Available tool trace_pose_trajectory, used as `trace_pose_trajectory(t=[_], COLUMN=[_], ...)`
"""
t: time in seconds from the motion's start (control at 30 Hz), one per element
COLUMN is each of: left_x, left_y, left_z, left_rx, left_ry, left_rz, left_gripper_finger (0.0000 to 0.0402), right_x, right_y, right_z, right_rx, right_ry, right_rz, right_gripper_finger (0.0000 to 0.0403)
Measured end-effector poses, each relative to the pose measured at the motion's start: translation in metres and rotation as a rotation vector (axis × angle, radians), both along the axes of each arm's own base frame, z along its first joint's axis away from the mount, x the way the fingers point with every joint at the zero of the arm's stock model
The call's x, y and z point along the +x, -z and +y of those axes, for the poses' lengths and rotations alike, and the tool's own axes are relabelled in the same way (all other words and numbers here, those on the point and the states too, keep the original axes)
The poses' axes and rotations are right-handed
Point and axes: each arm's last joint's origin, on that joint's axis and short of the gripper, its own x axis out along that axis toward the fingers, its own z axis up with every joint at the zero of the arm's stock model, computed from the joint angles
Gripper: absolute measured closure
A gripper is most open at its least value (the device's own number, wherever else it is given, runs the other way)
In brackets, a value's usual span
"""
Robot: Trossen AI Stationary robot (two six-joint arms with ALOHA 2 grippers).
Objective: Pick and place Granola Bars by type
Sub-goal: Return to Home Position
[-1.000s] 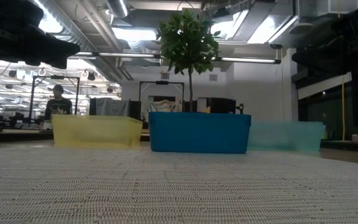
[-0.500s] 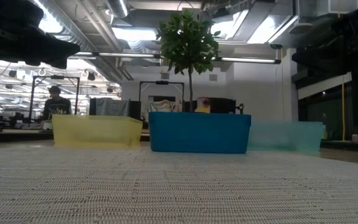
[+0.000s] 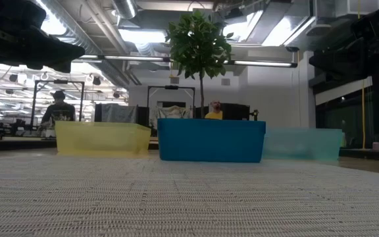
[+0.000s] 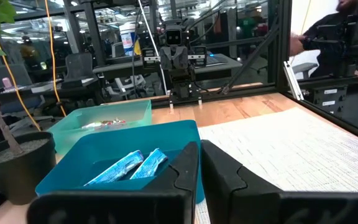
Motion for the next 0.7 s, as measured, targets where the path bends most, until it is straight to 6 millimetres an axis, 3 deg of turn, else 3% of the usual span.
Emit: trace_pose_trajectory(t=[0.7], left_x=[0.0], left_y=[0.0], left_z=[0.0], left_rx=[0.0], left_ry=[0.0], left_rz=[0.0], left_gripper_finger=[0.0394], right_x=[0.0], right_y=[0.0], right_z=[0.0], right_rx=[0.0], right_ry=[0.0], right_rz=[0.0], right_gripper_finger=[0.0379])
